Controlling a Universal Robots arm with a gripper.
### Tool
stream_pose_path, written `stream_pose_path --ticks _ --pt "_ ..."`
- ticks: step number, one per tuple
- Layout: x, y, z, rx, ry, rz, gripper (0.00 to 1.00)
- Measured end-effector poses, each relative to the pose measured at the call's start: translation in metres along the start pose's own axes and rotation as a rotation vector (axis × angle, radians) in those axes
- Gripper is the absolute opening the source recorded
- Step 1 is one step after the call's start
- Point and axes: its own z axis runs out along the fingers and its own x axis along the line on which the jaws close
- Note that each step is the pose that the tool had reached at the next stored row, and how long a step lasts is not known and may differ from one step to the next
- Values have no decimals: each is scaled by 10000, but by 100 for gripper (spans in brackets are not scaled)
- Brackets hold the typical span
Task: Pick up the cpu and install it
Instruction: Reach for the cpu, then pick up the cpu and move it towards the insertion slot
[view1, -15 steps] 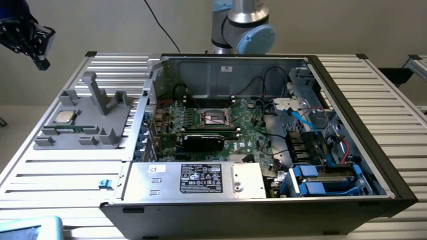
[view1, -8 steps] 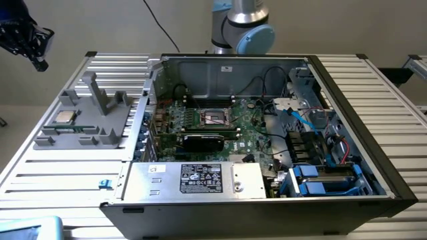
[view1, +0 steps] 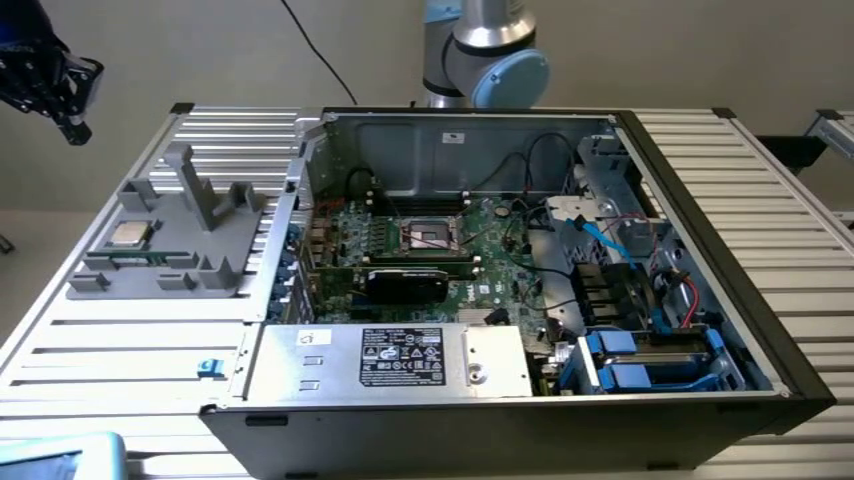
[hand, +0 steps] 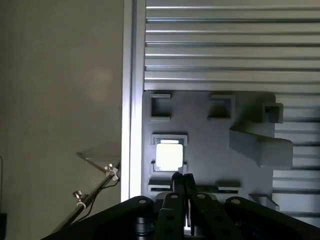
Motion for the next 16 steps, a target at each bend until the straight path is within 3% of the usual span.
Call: stream_pose_path --ticks 7,16 --pt "79 80 43 7 15 -121 13" --pt "79 81 52 15 17 -132 13"
